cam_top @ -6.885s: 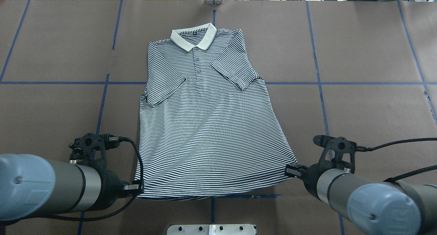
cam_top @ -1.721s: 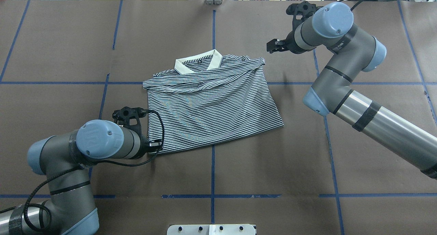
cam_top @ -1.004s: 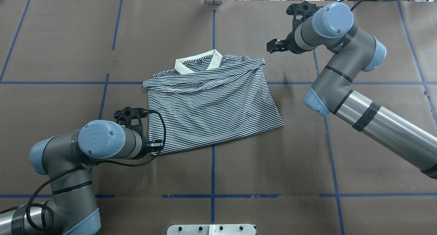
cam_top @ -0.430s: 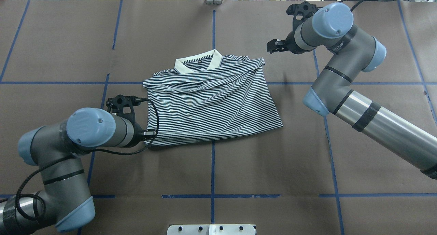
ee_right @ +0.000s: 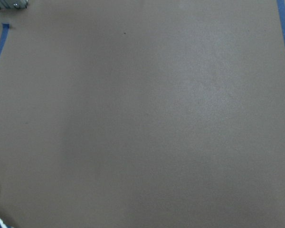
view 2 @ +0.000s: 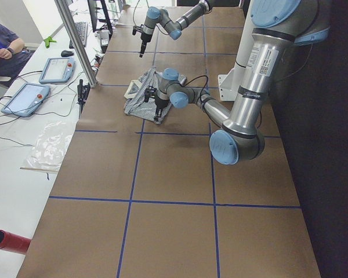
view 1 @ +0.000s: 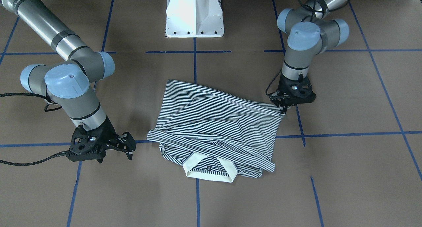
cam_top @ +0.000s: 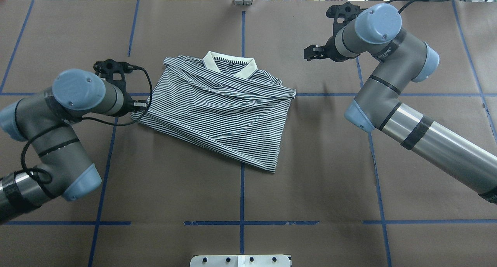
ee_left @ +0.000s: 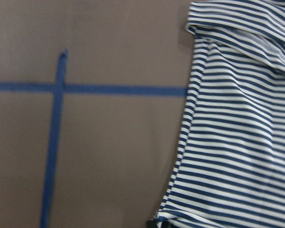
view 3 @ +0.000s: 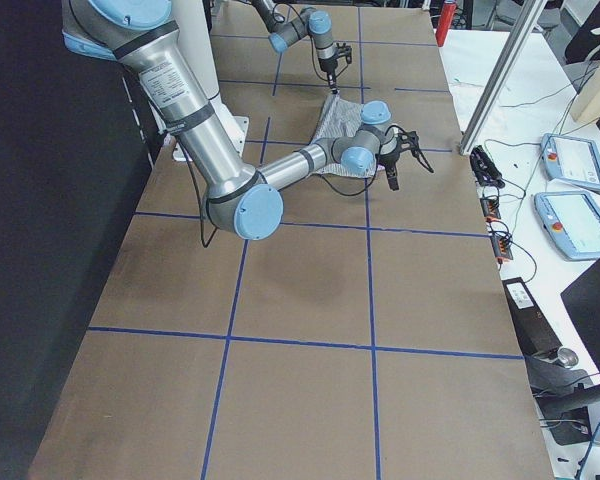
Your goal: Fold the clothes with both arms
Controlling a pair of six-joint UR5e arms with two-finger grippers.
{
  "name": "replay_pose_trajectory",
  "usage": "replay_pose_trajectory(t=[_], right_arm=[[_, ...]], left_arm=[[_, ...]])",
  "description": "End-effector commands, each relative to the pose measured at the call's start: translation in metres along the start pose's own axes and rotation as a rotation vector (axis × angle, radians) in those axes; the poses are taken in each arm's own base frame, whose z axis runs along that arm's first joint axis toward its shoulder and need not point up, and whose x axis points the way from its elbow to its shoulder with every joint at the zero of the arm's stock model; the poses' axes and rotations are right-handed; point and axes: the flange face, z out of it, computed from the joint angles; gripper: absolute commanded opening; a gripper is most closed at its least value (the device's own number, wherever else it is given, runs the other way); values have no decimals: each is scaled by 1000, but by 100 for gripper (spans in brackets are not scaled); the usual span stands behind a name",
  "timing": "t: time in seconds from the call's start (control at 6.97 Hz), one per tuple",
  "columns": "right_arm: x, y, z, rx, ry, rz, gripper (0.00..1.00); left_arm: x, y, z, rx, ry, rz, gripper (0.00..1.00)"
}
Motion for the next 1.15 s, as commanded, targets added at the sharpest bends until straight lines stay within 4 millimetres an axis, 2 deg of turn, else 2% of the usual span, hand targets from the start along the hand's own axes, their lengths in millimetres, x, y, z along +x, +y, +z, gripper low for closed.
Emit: replay_pose_trajectory(t=[0.0,0.14,0.29,0.43,0.57,0.72,0.86,1.0], right_arm=[[1,1,1,-2,4,2,100],[2,0,1,-1,6,3,100],[2,0,1,0,5,10,100],[1,0,2,0,3,29,100],[0,2,3,-3,4,29,100],[-7,5,5,-6,4,47,100],[-33,3,9,-6,-8,107,99],[-80,-1,17,24,-10,198,89]], left_arm=[[-43,-102,57,112,-11,-28,0],[-34,-146,89,194,-19,-40,0],[-35,-179,108,253,-13,-52,0],[-32,-190,104,264,-10,-55,0],[-40,-191,104,265,-19,-14,72],[-52,-199,94,279,-29,92,100],[-77,-209,74,245,15,170,100],[-111,-210,57,193,76,254,100]])
